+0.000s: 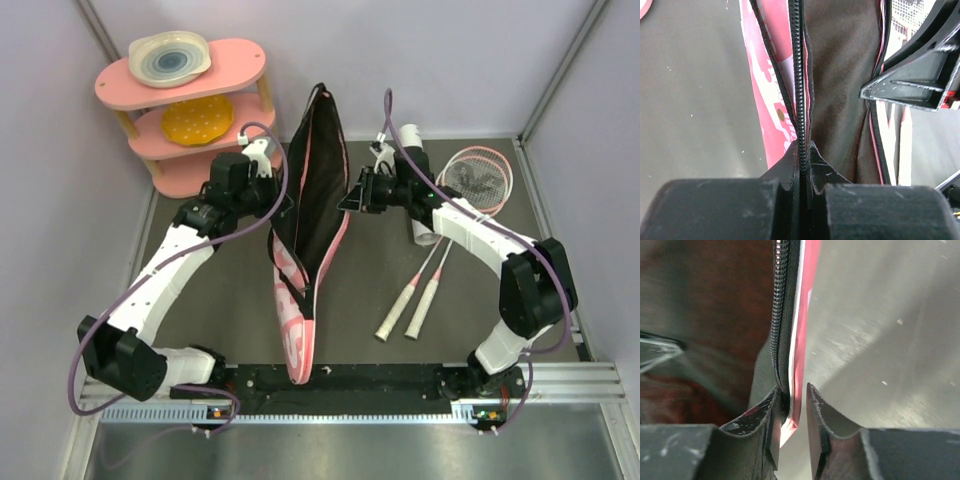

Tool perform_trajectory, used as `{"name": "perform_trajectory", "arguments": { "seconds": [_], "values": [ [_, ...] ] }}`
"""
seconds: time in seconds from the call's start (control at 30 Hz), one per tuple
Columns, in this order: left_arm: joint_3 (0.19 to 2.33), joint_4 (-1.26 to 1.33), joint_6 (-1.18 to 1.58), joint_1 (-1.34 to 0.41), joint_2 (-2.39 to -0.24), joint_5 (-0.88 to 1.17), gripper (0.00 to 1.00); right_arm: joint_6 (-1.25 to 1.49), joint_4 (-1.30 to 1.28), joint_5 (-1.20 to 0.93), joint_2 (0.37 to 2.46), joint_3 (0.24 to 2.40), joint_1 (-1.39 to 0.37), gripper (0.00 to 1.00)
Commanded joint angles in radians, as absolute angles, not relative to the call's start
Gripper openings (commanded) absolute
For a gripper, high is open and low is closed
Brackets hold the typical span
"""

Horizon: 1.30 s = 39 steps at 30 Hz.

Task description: Pack up the badminton gear

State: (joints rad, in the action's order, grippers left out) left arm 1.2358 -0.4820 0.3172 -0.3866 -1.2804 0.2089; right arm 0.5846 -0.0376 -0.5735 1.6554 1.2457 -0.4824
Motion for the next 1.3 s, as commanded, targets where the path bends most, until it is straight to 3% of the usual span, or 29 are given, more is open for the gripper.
{"name": "perform_trajectory", "arguments": {
  "seconds": [0.0,0.1,0.3,0.5,0.73,0.8,0.97,1.17,1.23,1.27],
  "values": [
    [1.298,-0.391,0.345,-0.391,-1.31,0.23,0.0,0.483,-0.311,-0.368,1.618,1.301,-0.509,0.27],
    [1.266,-0.358,0.353,-0.397,-1.327,0.253,0.0,0.476,-0.337,-0.354,1.629,1.315,-0.532,0.32],
    [1.214,-0.316,0.342,-0.408,-1.348,0.259,0.0,0.491,-0.367,-0.31,1.591,1.318,-0.601,0.59],
    [1.167,-0.29,0.344,-0.413,-1.367,0.239,0.0,0.502,-0.439,-0.218,1.505,1.321,-0.603,0.78],
    [1.157,-0.291,0.377,-0.414,-1.381,0.232,0.0,0.508,-0.451,-0.163,1.376,1.321,-0.597,0.89],
    [1.16,-0.295,0.377,-0.416,-1.382,0.227,0.0,0.514,-0.454,-0.103,1.32,1.306,-0.585,0.99],
    [1.199,-0.325,0.394,-0.42,-1.399,0.186,0.0,0.59,-0.468,-0.003,1.218,1.189,-0.461,0.99],
    [1.337,-0.431,0.454,-0.425,-1.451,0.176,0.0,0.704,-0.486,-0.054,1.134,0.967,-0.163,0.98],
    [1.348,-0.431,0.434,-0.425,-1.469,0.187,0.0,0.707,-0.485,-0.066,1.132,0.93,-0.076,0.95],
    [1.348,-0.431,0.425,-0.425,-1.476,0.181,0.0,0.689,-0.483,-0.067,1.137,0.905,-0.057,0.86]
  ]
}}
